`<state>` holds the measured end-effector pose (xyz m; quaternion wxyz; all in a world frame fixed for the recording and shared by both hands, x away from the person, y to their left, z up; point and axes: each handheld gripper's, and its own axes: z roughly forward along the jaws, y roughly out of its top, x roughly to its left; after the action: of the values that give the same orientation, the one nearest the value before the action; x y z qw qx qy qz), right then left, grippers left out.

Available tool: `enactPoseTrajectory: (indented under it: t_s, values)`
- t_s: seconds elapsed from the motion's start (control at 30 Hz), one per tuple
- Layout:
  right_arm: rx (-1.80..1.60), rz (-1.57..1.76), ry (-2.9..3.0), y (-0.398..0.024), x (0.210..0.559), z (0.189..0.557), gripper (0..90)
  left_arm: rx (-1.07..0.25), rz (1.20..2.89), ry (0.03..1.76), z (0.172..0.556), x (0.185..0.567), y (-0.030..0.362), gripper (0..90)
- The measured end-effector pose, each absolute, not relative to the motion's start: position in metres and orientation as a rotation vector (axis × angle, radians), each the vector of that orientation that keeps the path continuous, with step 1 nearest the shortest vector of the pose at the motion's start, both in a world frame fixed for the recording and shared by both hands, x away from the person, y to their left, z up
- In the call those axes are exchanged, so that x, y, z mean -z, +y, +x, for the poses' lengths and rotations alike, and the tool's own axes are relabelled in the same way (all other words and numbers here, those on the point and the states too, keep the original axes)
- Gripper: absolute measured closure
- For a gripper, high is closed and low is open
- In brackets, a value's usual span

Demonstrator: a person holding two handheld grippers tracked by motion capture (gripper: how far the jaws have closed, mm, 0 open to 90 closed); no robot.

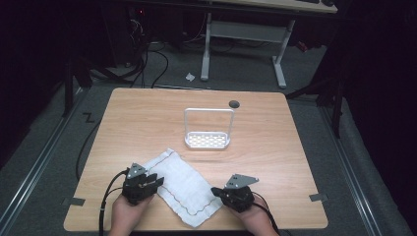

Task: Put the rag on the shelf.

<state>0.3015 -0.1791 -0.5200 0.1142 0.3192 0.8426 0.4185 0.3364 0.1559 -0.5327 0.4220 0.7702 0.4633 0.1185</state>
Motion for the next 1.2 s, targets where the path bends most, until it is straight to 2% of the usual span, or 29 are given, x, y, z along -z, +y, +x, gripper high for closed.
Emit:
enactPoseTrajectory:
  t_s: [0.1,0.23,0.4,0.5,0.67,1.0,1.2]
  values:
    - [-1.209,0.905,2.476,-0.170,0.516,0.315,90.0,-0.251,1.917,1.172,0.334,0.532,0.159,59.1]
    - [-1.159,0.891,2.491,-0.141,0.512,0.356,90.0,-0.226,1.929,1.148,0.326,0.532,0.157,57.0]
    - [-1.120,0.887,2.539,-0.114,0.517,0.381,90.0,-0.204,1.956,1.115,0.319,0.531,0.150,58.1]
    - [-1.066,0.890,2.561,-0.109,0.527,0.386,90.0,-0.196,1.972,1.094,0.317,0.531,0.146,61.9]
    - [-1.098,0.901,2.548,-0.119,0.531,0.376,90.0,-0.214,2.038,1.032,0.312,0.533,0.131,66.3]
    - [-1.144,0.914,2.572,-0.167,0.534,0.309,90.0,-0.203,2.041,0.969,0.321,0.536,0.101,71.0]
    - [-1.175,0.946,2.509,-0.176,0.531,0.309,90.0,-0.205,2.062,0.909,0.320,0.538,0.082,73.1]
